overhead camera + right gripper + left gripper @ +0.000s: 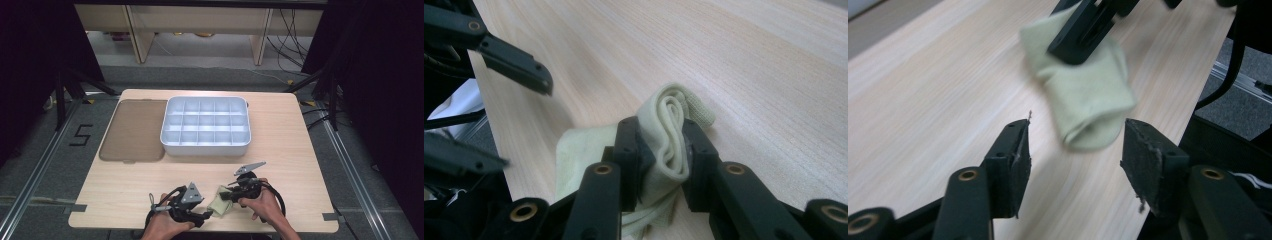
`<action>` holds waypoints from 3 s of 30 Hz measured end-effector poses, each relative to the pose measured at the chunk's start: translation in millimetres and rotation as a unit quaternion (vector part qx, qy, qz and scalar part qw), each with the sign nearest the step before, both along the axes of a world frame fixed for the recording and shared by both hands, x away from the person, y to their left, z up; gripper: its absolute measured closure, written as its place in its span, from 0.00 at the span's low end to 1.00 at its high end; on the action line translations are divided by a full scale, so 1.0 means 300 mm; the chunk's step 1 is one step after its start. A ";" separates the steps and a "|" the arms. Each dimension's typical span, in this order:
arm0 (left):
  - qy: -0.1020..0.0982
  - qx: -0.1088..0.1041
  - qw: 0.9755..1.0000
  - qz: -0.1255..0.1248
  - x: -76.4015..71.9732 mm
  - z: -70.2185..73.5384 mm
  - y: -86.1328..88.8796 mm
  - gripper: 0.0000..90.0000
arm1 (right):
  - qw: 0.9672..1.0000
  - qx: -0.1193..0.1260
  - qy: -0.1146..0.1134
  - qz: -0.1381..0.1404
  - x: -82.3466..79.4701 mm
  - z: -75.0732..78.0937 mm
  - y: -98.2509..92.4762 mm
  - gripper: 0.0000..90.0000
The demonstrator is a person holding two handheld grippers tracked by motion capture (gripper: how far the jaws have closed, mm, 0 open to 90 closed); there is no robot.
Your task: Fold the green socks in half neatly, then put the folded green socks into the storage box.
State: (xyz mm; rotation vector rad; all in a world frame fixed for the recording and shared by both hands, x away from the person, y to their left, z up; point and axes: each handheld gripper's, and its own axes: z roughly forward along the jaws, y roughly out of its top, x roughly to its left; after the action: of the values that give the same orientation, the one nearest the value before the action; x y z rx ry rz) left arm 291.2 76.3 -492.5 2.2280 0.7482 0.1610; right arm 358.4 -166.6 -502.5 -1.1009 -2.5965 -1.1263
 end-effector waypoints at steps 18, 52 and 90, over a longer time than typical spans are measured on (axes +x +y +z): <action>0.013 -0.010 0.997 0.071 -0.055 -0.004 0.179 0.36 | 1.000 0.000 -0.008 0.003 -0.006 0.006 0.005 0.83; 0.017 0.028 0.995 0.091 -0.053 -0.035 0.217 0.25 | 0.995 -0.006 -0.095 0.021 0.009 0.175 -0.019 0.83; 0.020 0.022 0.995 0.092 -0.048 -0.038 0.221 0.25 | 0.987 -0.121 -0.103 0.001 0.212 0.459 -0.102 0.83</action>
State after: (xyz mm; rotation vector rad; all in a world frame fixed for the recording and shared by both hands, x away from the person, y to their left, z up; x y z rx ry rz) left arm 276.9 142.5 -503.8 2.2071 0.9795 0.2260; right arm 422.2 -197.1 -364.7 -1.0760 -2.9587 -0.9927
